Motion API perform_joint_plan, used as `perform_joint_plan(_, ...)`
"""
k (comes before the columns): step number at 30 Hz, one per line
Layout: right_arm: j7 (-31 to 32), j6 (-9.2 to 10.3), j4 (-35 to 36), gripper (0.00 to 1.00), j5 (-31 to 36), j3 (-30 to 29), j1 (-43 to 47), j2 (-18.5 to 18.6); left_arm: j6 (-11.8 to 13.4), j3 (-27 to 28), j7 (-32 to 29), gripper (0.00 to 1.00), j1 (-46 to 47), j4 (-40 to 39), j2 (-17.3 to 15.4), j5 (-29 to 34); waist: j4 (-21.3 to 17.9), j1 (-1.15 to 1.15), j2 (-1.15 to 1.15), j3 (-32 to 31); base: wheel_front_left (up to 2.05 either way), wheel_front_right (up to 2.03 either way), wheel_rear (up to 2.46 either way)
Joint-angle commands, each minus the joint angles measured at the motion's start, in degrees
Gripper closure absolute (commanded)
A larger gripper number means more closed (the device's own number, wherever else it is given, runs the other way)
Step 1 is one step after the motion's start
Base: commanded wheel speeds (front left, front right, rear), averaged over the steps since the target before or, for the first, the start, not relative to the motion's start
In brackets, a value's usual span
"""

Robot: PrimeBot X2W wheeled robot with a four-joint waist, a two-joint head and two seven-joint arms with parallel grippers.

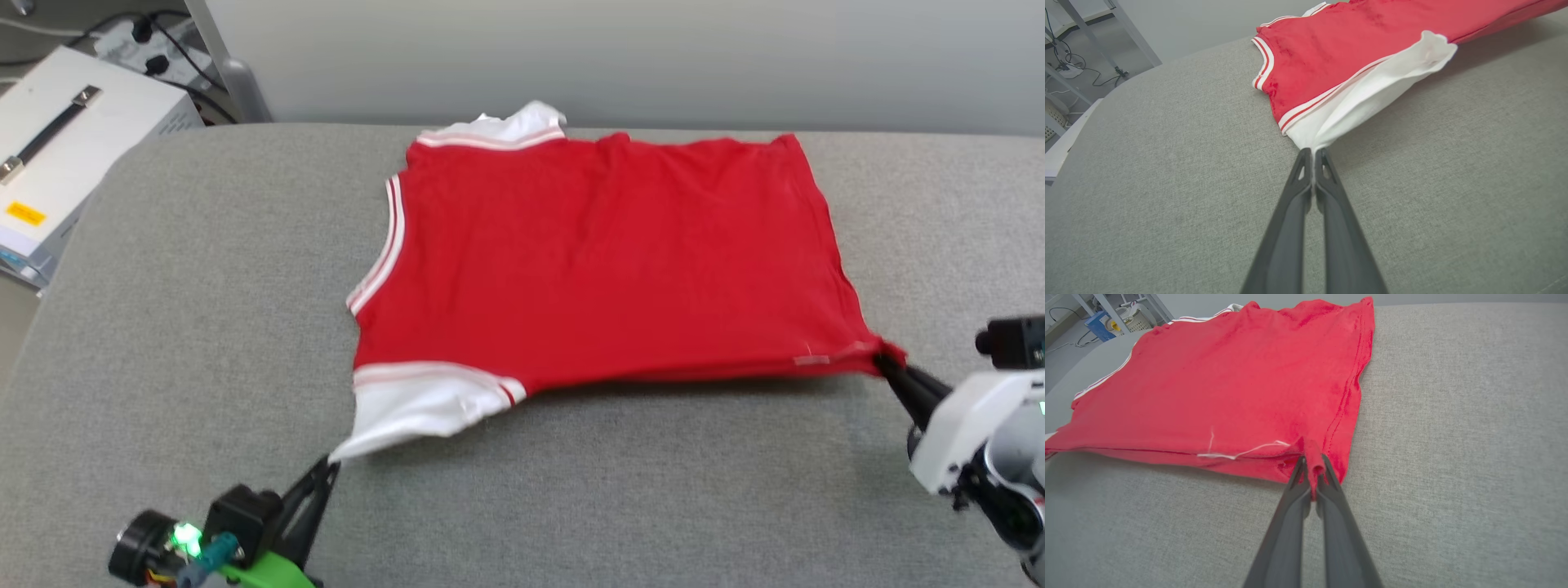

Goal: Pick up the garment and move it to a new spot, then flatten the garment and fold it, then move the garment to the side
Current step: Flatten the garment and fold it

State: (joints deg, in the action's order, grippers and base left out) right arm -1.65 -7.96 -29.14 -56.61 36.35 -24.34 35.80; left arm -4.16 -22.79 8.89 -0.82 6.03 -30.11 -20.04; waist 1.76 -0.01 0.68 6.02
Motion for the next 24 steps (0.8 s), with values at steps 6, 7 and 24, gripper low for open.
perform_joint_plan(6,4.61,0.47,4.67,1.00,-5.88,-1.25,8.96,2.58,0.19,-1.75,-2.80,1.00,-6.63,-5.48,-1.93,-1.36,0.72,0.01,-0.68,-4.25,0.00,0.00,0.00)
perform_joint_plan(7,5.20,0.47,5.68,1.00,-6.20,-1.37,10.46,3.20,0.02,-2.06,-3.42,1.00,-7.62,-6.31,-2.38,-1.69,0.75,0.01,-0.68,-4.73,0.00,0.00,0.00)
perform_joint_plan(24,9.11,0.47,18.48,1.00,-5.27,-9.74,22.36,6.42,1.02,-2.70,-5.26,1.00,-10.98,-12.29,-5.46,-2.69,0.08,0.01,-0.68,-3.90,0.00,0.00,0.00)
